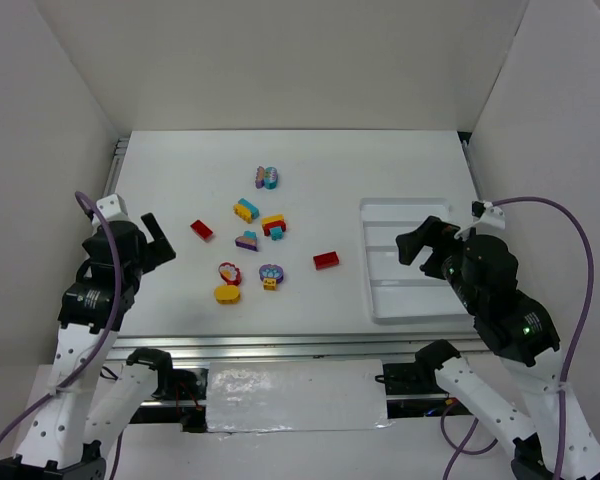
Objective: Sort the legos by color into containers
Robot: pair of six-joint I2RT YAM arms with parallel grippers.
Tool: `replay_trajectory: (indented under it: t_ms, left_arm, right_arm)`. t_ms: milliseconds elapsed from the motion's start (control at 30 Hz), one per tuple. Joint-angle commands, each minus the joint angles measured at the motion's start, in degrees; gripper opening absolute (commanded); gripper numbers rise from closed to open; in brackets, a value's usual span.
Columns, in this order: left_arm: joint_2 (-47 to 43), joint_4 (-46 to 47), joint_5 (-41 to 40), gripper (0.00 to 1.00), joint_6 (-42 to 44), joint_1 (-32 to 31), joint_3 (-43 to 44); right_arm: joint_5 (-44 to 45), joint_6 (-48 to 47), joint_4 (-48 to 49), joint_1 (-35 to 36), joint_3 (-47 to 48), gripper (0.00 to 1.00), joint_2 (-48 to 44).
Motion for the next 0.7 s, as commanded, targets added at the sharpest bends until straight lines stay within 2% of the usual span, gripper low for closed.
replay_trajectory:
  t_ms: [0, 133, 267, 333, 400, 467, 533, 567, 600, 667]
  left_arm:
    - [0.0, 0.4, -2.6, 1.00, -1.7, -0.4, 2.2]
    - [-0.4, -2.5, -7.9, 0.99, -4.4, -0.8, 3.1]
    - [-0.8, -2.4, -7.8, 0.99, -4.8, -0.9, 3.0]
    - [-1.2, -2.3, -8.0, 1.00, -4.8, -0.9, 3.0]
    - [-1.7, -2.4, -8.2, 0.99, -5.0, -0.9, 3.0]
    - [-2.1, -1.9, -7.7, 1.00, -4.8, -0.9, 2.7]
    - [-2.4, -1.7, -7.4, 1.00, -4.6, -0.9, 2.5]
    - [-2.8, -1.4, -7.4, 0.99, -4.5, -0.8, 2.4]
    - [-2.9, -1.4, -7.4, 1.00, -4.5, -0.8, 2.4]
    - [-3.6, -1.1, -7.6, 0.99, -4.4, -0.7, 2.0]
  right_arm:
    - [1.8, 0.6, -0.8, 0.3, 2.0, 0.99, 1.2]
    - [-0.6, 0.6, 2.0, 0.3, 1.5, 1.00, 1.2]
    - [-0.6, 3.4, 1.5, 0.3, 3.9, 1.00, 8.7]
    - [3.0, 5.7, 2.8, 1.7, 3.8, 1.00, 11.4]
    - [6.1, 10.0, 3.4, 3.6, 4.1, 0.99, 16.3]
    - [13.4, 13.7, 2.9, 9.3, 5.3, 1.00, 24.0]
    - [19.7, 21.4, -0.1, 14.7, 7.3, 1.00, 30.4]
    - [23.1, 24.4, -1.3, 16.1, 9.8, 1.00, 36.8]
    - [24.7, 29.3, -1.7, 17.4, 10.8, 1.00, 39.7]
    - [26.2, 32.2, -0.9, 19.4, 13.3, 1.00, 47.9]
